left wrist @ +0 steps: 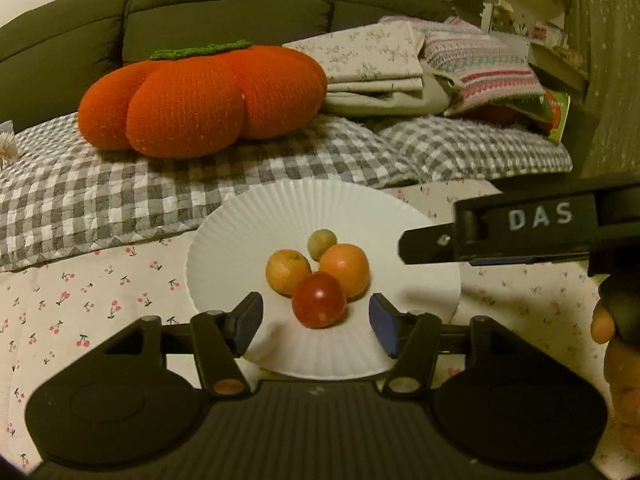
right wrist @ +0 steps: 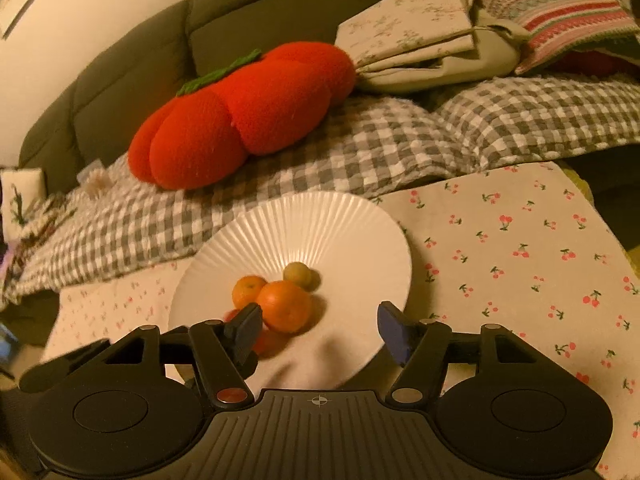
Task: Organize fruits
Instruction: 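Open both tools to release the tomato and orange onto the plate, then move both tools back toward the remaining fruits on the cloth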
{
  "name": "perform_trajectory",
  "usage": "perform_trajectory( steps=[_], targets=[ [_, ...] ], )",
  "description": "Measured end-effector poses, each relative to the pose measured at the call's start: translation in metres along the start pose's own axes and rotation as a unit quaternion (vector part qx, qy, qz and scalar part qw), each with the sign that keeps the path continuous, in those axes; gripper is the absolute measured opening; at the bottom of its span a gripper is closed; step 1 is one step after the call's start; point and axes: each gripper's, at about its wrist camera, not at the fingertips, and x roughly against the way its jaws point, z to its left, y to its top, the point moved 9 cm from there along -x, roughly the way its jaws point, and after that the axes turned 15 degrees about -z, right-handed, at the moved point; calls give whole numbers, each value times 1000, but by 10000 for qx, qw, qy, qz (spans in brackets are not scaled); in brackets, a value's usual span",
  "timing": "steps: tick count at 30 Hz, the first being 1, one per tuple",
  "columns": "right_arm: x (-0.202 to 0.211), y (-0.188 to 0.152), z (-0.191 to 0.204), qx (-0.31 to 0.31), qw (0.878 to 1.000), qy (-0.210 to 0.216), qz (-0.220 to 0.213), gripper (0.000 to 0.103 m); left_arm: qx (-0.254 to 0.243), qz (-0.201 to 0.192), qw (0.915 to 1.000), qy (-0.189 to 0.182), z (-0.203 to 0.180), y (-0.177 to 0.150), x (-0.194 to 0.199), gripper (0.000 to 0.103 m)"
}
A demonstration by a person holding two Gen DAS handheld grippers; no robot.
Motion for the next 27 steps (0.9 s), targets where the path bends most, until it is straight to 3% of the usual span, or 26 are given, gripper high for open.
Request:
perform_trajectory(
  steps=[14,20,27],
  targets=[
    [23,5,-23,-596,9961,-554,339,69,458,439,9967,513,34,-3,41,60],
    [39,-2,-16,-905,9939,-393,486,74,530,586,9948,646,43,-5,71,64],
    [66,-12,7,-804,9950,41,584,77,655,595,9940,641,47,-8,107,66]
  ],
)
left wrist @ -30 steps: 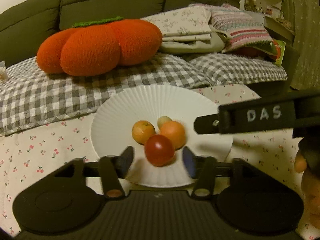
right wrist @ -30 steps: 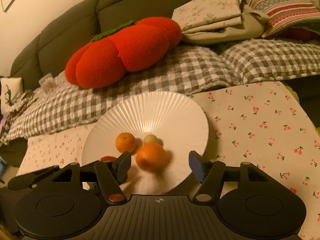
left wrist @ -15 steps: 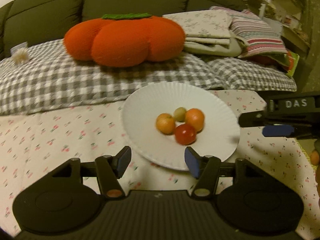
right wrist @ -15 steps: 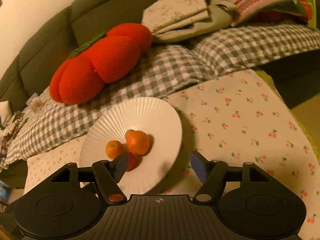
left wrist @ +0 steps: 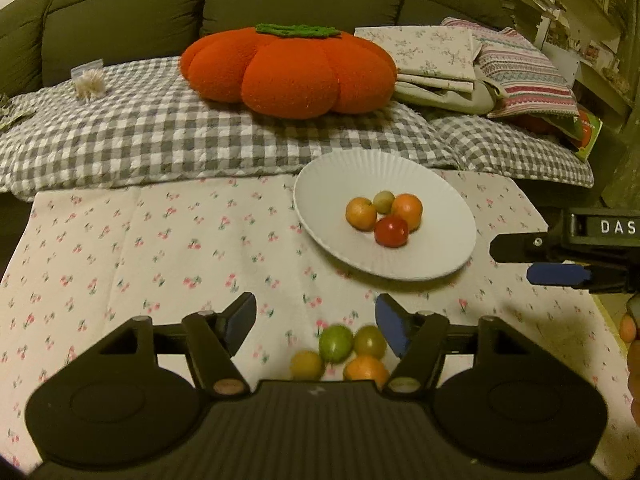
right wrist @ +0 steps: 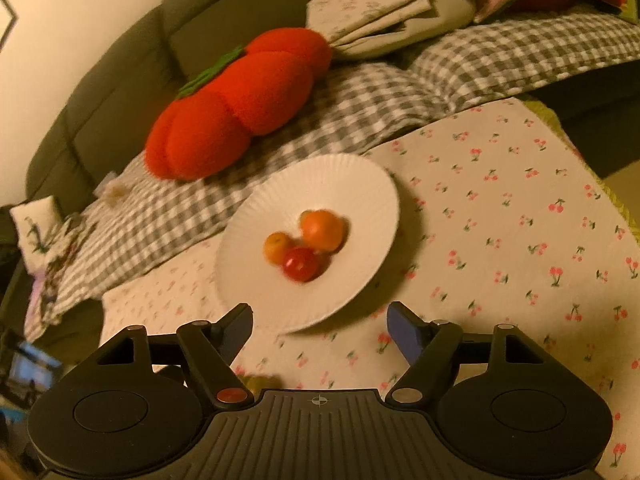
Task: Organize fruits
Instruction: 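Move both tools back toward the remaining fruits on the cloth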
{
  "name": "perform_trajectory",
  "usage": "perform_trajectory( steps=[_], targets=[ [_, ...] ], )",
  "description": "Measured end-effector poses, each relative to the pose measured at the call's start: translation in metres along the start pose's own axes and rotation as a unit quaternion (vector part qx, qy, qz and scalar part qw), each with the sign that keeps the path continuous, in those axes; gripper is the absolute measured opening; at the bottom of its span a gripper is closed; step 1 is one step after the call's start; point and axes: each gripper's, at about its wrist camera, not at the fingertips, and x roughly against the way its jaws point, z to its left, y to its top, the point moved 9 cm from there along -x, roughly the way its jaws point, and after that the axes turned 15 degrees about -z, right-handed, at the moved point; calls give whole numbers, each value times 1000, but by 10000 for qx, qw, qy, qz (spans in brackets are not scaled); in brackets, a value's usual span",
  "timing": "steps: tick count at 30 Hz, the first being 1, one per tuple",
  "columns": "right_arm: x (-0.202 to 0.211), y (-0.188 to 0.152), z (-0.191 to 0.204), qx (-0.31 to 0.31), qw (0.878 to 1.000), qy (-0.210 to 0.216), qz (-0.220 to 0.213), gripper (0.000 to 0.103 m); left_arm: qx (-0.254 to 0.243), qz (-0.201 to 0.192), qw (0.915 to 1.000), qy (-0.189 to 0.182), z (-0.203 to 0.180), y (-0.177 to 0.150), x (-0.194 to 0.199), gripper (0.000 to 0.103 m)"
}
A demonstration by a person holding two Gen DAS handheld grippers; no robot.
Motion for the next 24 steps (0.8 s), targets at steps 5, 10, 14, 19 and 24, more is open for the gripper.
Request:
perform_trajectory(
  steps=[5,10,14,19,24],
  targets=[
    [12,-11,11,192,9996,177,125,77,203,190,9996,-75,3,-17,17,66],
    [13,-15,17,338,9990,244,155,77,147,474,9986,-178,3,-36,15,63],
    [11,-20,14,380,9989,190,221,77,23,698,9975,-126,4,-53,5,60],
    [8,-27,13,498,9982,146,315,77,-74,804,9966,-135,4,-64,1,54],
    [4,-36,16,656,9968,131,431,77,-208,816,9963,-174,-1,-72,-6,48]
  ],
)
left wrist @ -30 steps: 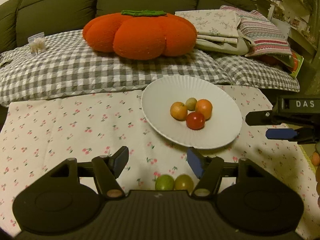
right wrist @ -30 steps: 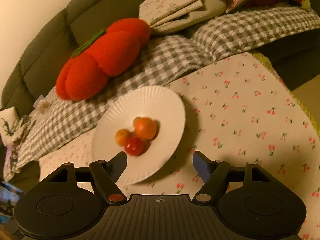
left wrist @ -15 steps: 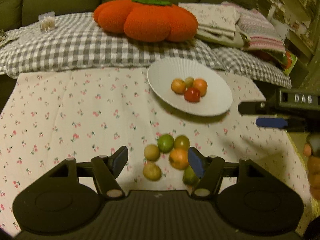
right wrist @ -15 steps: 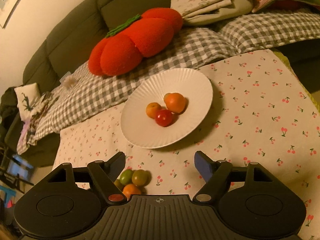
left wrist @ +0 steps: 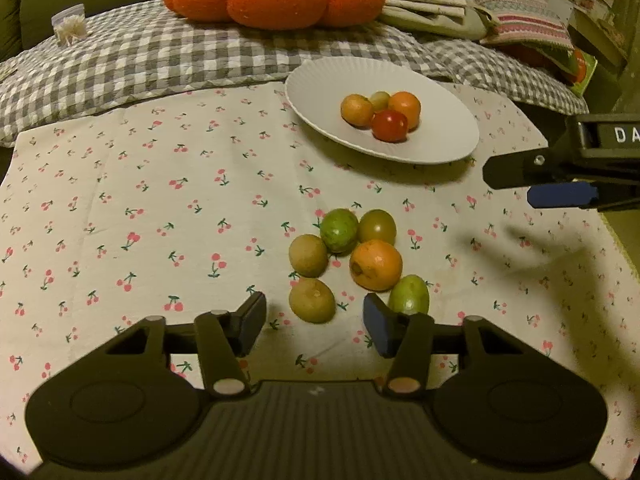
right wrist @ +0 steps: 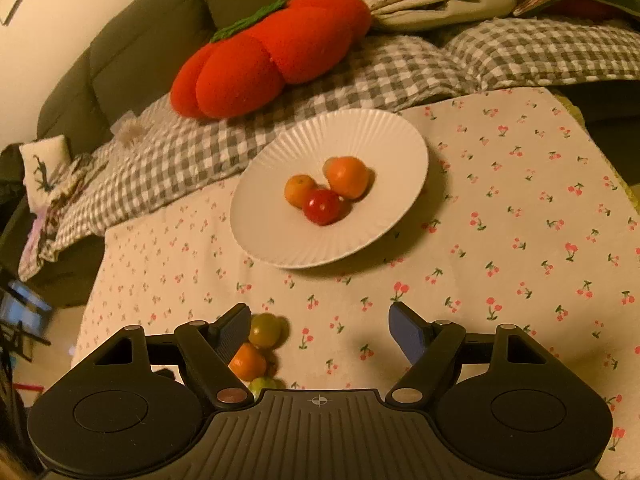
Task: Organize fruits
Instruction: 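Move both tools back toward the remaining fruits on the cloth, then grasp a pale yellow fruit with the left tool while the right tool grasps a green lime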
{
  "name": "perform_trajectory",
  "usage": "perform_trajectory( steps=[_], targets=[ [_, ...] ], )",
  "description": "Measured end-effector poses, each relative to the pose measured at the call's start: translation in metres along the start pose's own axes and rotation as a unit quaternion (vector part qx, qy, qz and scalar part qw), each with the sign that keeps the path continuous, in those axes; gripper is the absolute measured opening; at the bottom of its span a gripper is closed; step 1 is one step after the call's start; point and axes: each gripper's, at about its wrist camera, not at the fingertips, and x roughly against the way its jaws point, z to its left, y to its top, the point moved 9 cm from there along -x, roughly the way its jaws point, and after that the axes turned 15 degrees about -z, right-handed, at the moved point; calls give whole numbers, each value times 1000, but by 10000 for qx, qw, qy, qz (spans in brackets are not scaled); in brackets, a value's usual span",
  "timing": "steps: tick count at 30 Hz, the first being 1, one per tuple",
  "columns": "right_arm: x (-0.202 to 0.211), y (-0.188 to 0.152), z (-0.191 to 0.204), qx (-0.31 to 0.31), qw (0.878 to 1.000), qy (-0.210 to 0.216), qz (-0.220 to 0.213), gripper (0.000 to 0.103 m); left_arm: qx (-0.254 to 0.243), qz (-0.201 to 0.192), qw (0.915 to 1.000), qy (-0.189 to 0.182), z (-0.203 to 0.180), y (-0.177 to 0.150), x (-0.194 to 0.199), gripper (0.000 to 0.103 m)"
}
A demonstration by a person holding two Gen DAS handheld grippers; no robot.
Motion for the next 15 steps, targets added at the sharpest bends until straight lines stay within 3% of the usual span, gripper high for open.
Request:
perform_trajectory(
  steps=[5,7,10,15],
  targets=[
    [-3,-7,5,164,9998,10,97,77,-28,24,10000,-5,-2,-6,-9,44],
    [-4,-9,7,221,9997,22,126,77,-29,57,10000,32,-1,-7,-12,33],
    [-6,-13,10,292,9994,30,170,77,-21,31,10000,75,0,-6,-14,25],
    [-7,-16,13,377,9990,71,242,77,23,8,9999,110,3,-5,-14,25]
  ],
)
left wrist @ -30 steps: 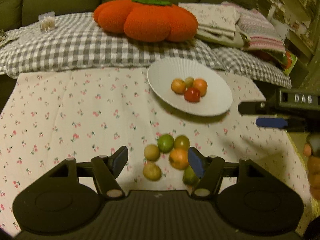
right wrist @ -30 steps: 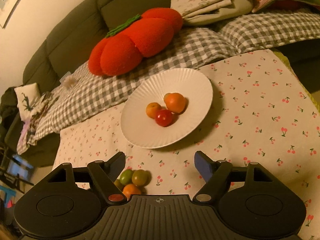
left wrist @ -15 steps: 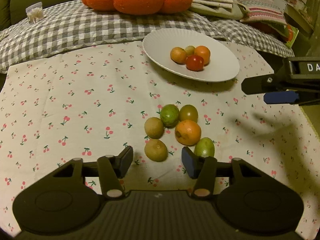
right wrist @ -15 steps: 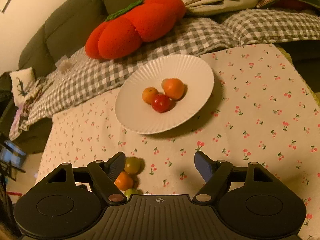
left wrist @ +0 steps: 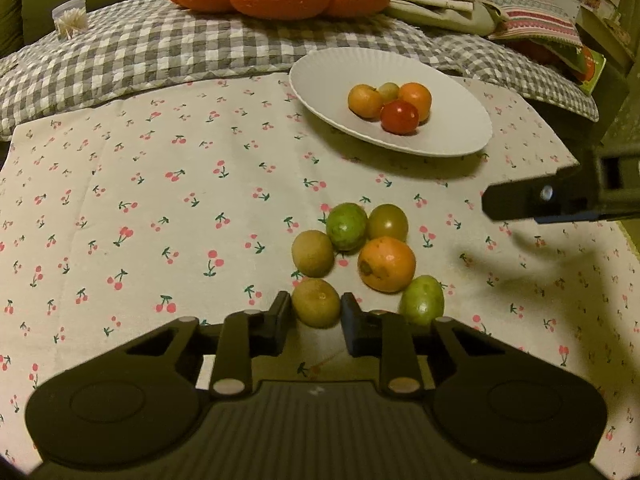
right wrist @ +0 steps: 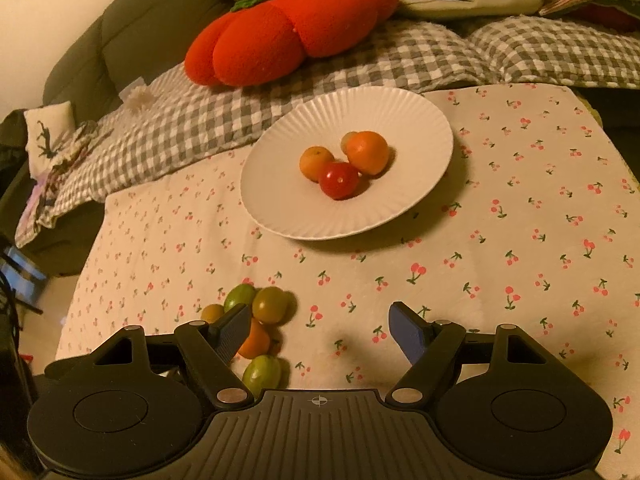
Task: Organize fruits
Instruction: 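Grasp a pale yellow fruit with the left tool while the right tool grasps a green lime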
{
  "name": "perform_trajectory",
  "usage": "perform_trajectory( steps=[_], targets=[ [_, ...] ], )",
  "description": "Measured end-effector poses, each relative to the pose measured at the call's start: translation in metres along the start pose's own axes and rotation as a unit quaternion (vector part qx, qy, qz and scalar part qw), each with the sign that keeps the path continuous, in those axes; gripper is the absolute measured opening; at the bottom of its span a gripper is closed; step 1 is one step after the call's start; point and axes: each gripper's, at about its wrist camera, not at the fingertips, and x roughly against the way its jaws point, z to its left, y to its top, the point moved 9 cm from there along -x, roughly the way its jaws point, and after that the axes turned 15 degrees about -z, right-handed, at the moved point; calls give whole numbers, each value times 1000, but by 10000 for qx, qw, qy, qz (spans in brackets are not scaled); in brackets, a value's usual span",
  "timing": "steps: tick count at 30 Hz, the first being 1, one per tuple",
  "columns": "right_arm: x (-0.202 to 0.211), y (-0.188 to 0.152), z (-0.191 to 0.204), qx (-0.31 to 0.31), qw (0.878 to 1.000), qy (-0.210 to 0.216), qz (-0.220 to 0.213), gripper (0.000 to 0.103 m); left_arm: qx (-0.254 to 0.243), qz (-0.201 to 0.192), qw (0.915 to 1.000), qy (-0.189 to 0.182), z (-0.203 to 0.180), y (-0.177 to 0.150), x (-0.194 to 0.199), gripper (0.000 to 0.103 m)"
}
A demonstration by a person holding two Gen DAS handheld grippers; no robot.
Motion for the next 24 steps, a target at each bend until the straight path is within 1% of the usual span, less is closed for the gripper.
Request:
perform_trajectory(
  steps=[5,12,13,15,17,19,21,22,23,24],
  targets=[
    [-6,-9,4,185,9997,13,180,77,115,-2,9999,59,4,3,5,25],
    [-11,-17,9,281,9990,97,324,77,449,-111,9989,111,16,14,16,25],
    [-13,-20,11,301,9988,139,359,77,498,-116,9986,117,18,15,17,25],
    [-18,-27,19,252,9981,355,431,77,600,-139,9980,148,23,17,19,25],
    [-25,-37,28,194,9963,566,609,77,672,-150,9974,226,29,19,19,25],
    [-31,-47,35,193,9949,621,770,77,733,-148,9968,269,33,19,19,25],
    [-36,-55,44,375,9937,655,830,78,763,-153,9966,268,35,19,20,25],
    [-37,-57,48,543,9933,633,803,77,762,-163,9966,262,35,20,20,25],
    [-37,-58,51,719,9926,606,765,73,759,-175,9966,255,35,21,20,25],
    [-37,-59,53,854,9920,582,728,62,760,-188,9966,245,35,21,21,25]
  ],
)
